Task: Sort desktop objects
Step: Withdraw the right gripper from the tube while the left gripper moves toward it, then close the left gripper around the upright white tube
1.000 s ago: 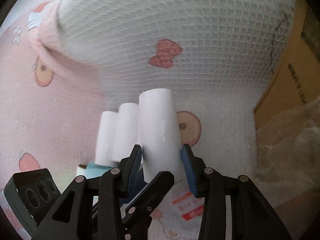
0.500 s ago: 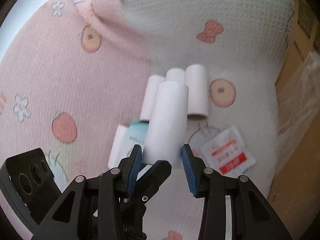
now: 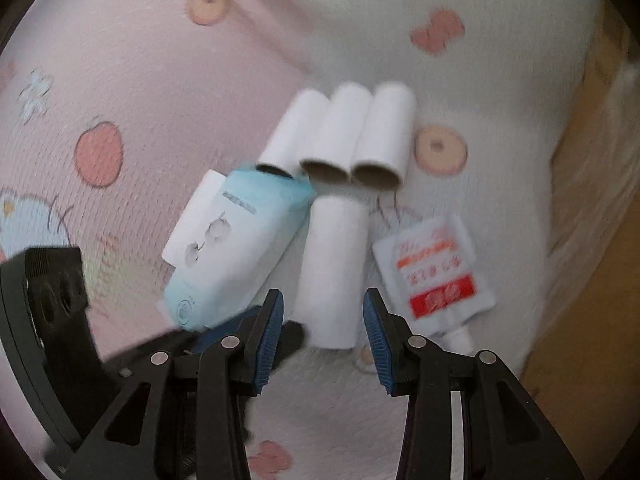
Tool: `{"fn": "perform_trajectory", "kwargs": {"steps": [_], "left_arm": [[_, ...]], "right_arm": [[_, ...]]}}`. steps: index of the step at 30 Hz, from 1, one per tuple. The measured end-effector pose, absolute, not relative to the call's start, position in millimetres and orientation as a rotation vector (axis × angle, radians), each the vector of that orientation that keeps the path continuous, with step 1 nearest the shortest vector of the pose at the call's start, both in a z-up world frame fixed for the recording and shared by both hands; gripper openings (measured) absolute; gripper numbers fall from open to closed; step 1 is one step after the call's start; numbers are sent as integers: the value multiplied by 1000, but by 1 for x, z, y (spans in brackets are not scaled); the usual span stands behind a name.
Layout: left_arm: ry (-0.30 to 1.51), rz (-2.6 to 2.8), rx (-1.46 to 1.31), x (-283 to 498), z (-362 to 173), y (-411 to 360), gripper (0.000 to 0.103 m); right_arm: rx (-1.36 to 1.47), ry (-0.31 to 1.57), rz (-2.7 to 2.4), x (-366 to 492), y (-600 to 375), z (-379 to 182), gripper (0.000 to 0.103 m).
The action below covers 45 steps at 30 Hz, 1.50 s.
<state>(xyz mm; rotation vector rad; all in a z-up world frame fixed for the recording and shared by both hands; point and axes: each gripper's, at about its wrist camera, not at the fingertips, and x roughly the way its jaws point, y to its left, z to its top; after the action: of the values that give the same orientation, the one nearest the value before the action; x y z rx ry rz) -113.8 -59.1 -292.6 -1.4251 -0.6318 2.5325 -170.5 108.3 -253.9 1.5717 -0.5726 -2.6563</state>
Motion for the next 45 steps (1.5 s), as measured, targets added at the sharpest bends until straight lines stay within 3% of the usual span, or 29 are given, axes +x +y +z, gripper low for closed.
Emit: {"fn": "perform_trajectory", "kwargs": {"steps": [6, 12, 15, 23, 26, 29, 40, 45], "left_arm": [[-647, 2509, -1369, -78, -282, -73, 46], [-740, 2463, -1364, -64, -291, -93, 50], [-788, 2475, -1401, -62, -295, -102, 50], [-966, 2419, -1402, -63, -286, -123, 50], [-899, 2476, -1389, -62, -273, -123, 50], [-815, 2500, -1401, -66, -268, -118, 50], [-917, 2349, -1443, -88, -289, -106, 50], [-950, 2293, -1495, -101, -297, -106, 50]], "right_arm": [[1477, -471, -2718, -166, 102, -251, 38], [1419, -119, -2775, -142, 79, -220, 38], [1425, -66, -2800, -143, 76, -221, 39], [1418, -117, -2809, -137, 86, -222, 39], [1433, -107, -2819, -139, 87, -225, 39], [1426, -245, -2792, -140, 95, -226, 39], [1484, -414, -2750, -144, 109, -249, 39], [1487, -381, -2727, -145, 103, -252, 39]]}}
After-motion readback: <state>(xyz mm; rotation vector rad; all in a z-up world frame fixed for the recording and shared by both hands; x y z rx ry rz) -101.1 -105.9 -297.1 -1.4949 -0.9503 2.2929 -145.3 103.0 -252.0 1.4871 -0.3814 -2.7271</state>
